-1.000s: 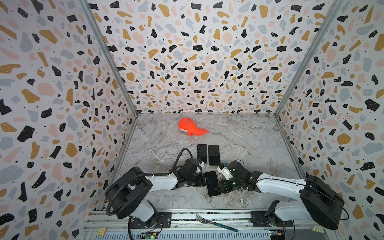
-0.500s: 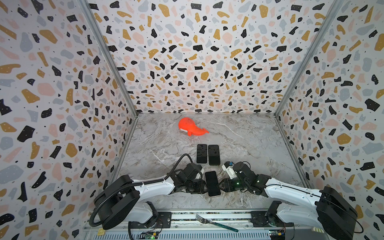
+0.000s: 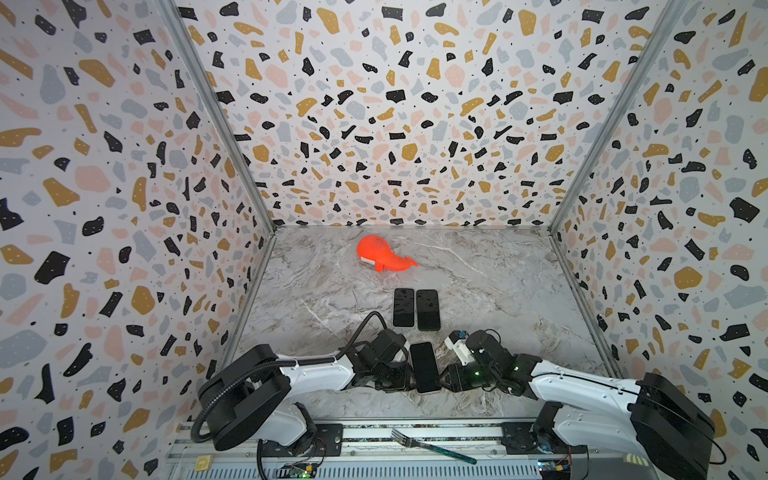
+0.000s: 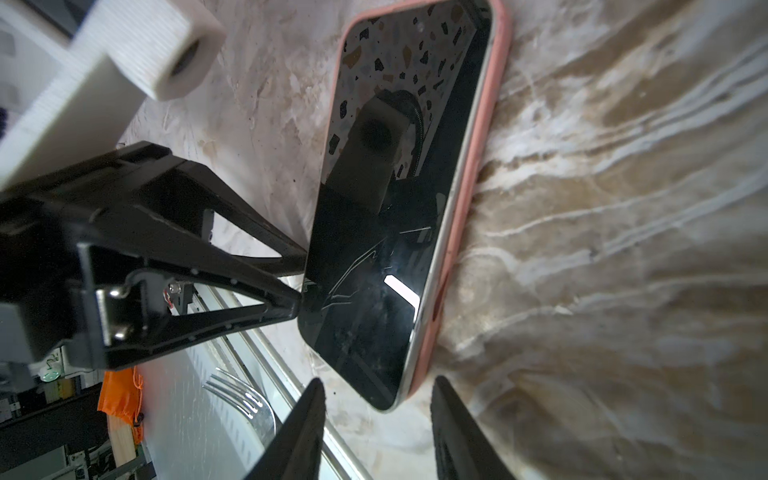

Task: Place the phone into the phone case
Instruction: 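Pinch the case rim over the phone edges with both grippers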

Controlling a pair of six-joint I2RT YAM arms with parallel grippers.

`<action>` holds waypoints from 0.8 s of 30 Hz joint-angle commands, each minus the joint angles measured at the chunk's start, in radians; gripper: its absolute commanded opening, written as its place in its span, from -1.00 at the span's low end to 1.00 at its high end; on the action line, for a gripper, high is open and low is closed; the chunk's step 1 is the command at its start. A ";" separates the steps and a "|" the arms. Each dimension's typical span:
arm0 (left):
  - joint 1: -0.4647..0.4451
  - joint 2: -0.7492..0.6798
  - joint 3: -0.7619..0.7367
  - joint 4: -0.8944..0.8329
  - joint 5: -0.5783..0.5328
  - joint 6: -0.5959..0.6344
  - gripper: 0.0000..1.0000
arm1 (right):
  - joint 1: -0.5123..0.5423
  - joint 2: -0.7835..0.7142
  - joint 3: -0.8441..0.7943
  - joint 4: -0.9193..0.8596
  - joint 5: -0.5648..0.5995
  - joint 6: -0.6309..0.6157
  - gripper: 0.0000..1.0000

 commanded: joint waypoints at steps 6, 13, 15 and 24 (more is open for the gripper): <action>-0.006 0.043 -0.028 0.012 -0.005 -0.006 -0.38 | 0.019 0.037 0.001 0.029 -0.024 -0.004 -0.13; -0.007 0.061 -0.029 0.010 -0.010 0.005 -0.45 | 0.028 0.066 0.010 0.049 -0.033 -0.008 -0.15; -0.007 0.067 -0.027 0.010 -0.012 0.008 -0.47 | 0.030 0.079 0.013 0.056 -0.036 -0.009 -0.15; -0.007 0.091 -0.043 0.026 -0.020 0.013 -0.63 | 0.049 0.123 0.024 0.076 -0.040 -0.015 -0.18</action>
